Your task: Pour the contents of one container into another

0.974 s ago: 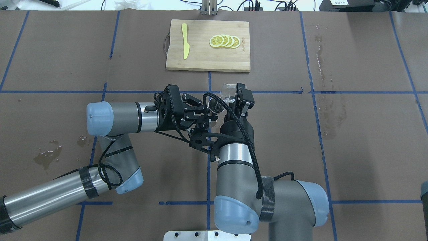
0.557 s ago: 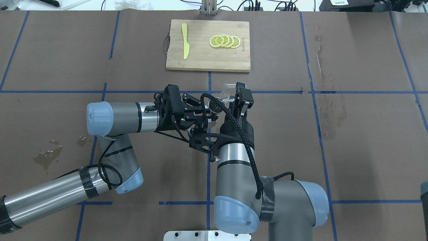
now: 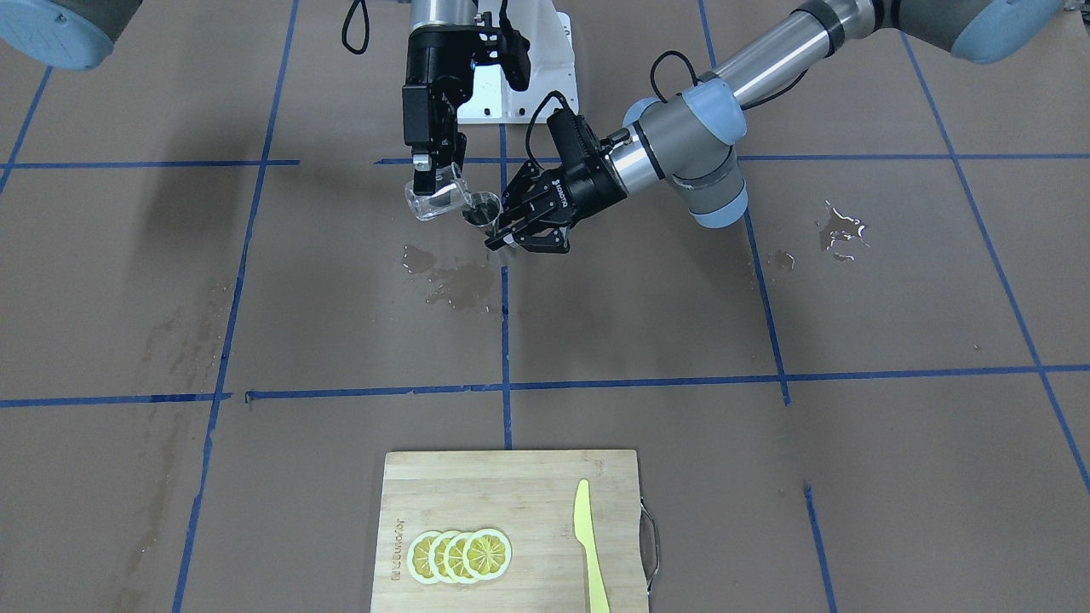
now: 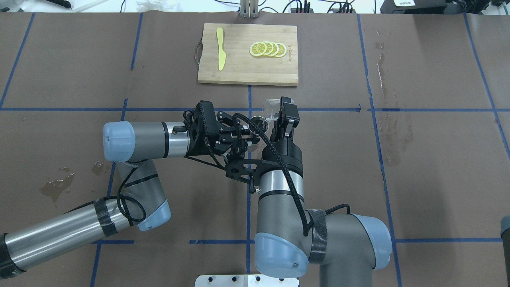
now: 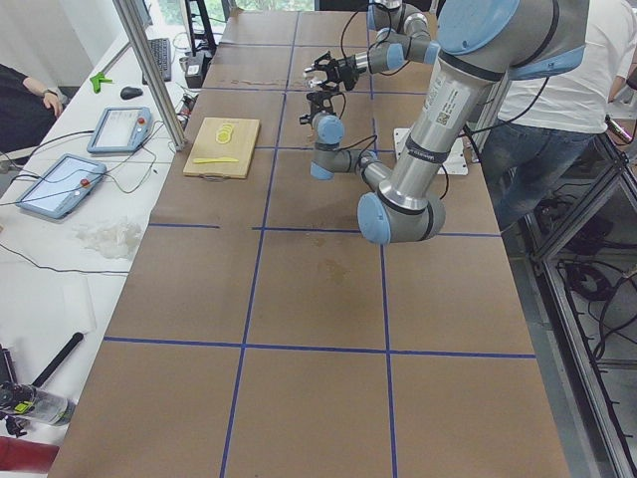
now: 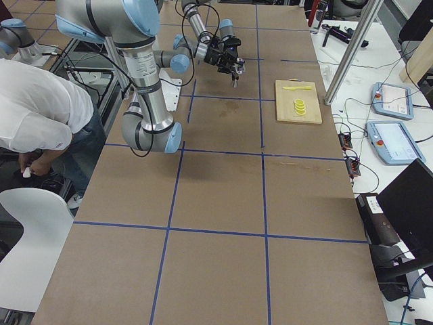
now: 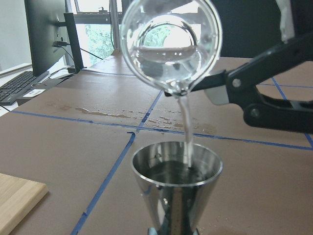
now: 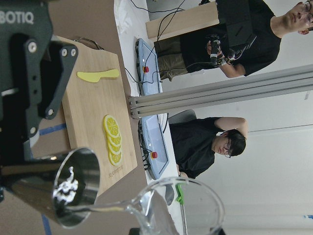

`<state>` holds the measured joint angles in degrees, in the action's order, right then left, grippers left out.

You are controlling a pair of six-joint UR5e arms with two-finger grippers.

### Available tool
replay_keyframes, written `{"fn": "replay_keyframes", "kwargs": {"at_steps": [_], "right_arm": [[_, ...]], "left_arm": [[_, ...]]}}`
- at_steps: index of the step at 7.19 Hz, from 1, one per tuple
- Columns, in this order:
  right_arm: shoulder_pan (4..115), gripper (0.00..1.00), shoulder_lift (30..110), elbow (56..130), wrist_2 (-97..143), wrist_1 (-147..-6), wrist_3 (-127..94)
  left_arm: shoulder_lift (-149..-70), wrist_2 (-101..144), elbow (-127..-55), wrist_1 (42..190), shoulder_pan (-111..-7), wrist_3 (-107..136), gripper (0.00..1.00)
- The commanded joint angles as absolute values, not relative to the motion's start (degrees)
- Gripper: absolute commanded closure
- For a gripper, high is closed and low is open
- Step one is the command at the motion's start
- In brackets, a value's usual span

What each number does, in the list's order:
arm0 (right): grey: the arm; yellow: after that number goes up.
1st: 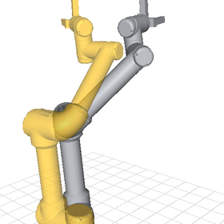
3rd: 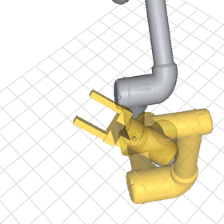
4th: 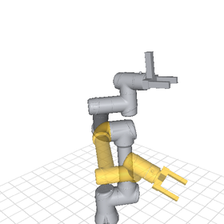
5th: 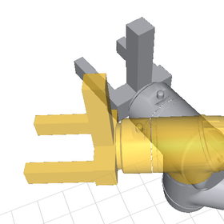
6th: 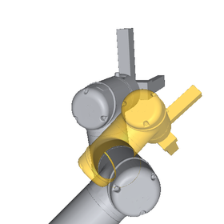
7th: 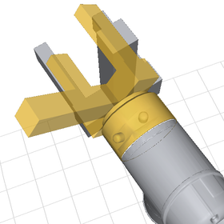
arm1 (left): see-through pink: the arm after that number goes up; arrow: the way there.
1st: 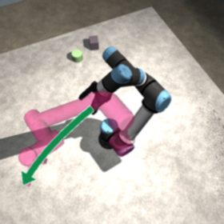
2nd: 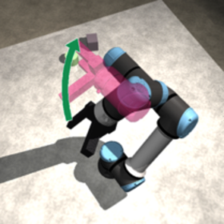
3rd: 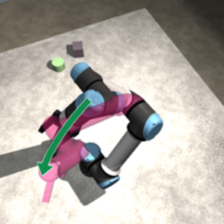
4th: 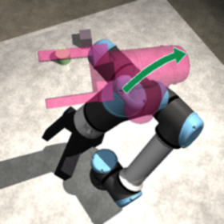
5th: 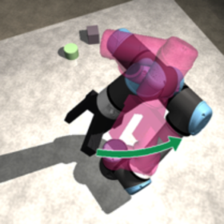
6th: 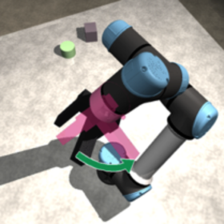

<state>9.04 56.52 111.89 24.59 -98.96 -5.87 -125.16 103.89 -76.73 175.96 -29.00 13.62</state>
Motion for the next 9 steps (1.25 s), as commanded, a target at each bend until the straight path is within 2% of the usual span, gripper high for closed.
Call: {"fn": "replay_keyframes", "kwargs": {"at_steps": [1,9], "right_arm": [[9.05,1.00,56.34,111.88,24.52,-98.96,-4.22],[9.23,1.00,55.90,112.76,23.99,-97.22,-7.01]], "left_arm": [[-125.16,103.89,-76.82,175.96,-29.00,13.62,1.00],[-125.16,103.89,-76.73,175.96,-29.00,13.62,1.00]]}}
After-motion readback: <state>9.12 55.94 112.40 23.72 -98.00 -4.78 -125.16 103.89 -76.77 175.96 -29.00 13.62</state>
